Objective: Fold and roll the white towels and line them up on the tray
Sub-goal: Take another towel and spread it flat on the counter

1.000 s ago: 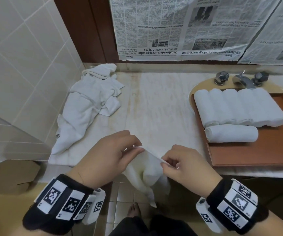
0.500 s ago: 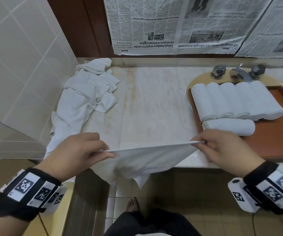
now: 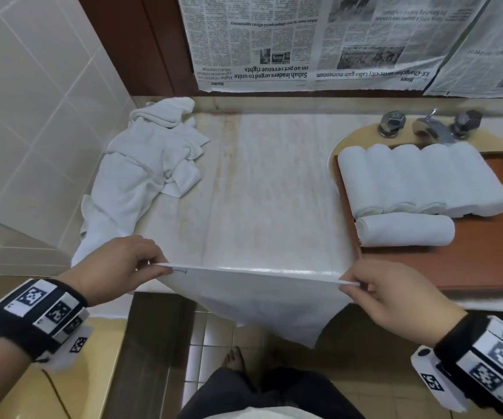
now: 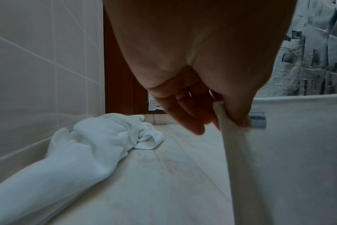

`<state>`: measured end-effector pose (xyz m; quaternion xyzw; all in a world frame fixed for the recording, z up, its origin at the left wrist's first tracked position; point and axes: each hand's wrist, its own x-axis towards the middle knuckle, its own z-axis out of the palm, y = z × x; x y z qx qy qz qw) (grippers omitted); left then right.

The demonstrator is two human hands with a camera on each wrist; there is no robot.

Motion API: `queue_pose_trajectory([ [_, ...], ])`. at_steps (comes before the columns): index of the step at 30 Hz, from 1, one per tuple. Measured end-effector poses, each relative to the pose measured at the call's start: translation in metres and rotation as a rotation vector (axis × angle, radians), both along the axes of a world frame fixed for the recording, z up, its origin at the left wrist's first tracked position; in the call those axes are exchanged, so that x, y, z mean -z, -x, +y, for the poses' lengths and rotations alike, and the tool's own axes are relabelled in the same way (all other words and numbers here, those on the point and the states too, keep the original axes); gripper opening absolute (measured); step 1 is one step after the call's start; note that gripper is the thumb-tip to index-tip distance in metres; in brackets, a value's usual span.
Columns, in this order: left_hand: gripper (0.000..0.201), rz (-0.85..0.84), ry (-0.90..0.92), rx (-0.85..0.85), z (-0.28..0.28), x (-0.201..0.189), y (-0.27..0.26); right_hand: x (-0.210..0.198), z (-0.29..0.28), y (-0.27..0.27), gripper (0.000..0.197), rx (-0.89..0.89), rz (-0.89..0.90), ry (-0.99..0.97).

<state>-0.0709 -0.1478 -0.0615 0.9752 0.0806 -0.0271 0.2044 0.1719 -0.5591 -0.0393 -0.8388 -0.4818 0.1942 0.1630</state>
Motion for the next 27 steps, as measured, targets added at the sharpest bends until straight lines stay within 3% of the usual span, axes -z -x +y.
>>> queue_pose_trajectory([
  [2,0.049,0.203,-0.010,-0.006,0.001,-0.002,-0.013,0.003,-0.001,-0.009,0.019,-0.055,-0.060,0.052],
  [4,0.033,0.417,-0.077,0.043,0.004,-0.008,-0.032,0.001,0.008,-0.024,0.026,-0.096,-0.117,0.122],
  [6,0.022,0.501,-0.181,0.062,0.014,-0.016,-0.062,-0.005,0.027,-0.046,0.030,-0.080,-0.152,0.180],
  [9,0.019,0.349,-0.281,-0.021,0.045,-0.036,-0.114,-0.021,0.067,-0.096,0.030,0.016,-0.212,0.182],
  [14,0.022,-0.019,-0.284,-0.286,0.099,-0.055,-0.211,-0.052,0.151,-0.201,0.023,0.269,-0.309,0.018],
  [16,0.025,-0.116,-0.274,-0.391,0.116,-0.052,-0.249,-0.052,0.186,-0.239,0.027,0.395,-0.265,-0.031],
  [21,0.021,-0.259,-0.147,-0.648,0.138,-0.023,-0.330,-0.016,0.258,-0.318,0.025,0.672,-0.078,-0.099],
  [27,0.014,-0.305,0.095,-0.850,0.141,0.037,-0.385,0.051,0.304,-0.368,0.039,0.794,0.041,0.052],
])
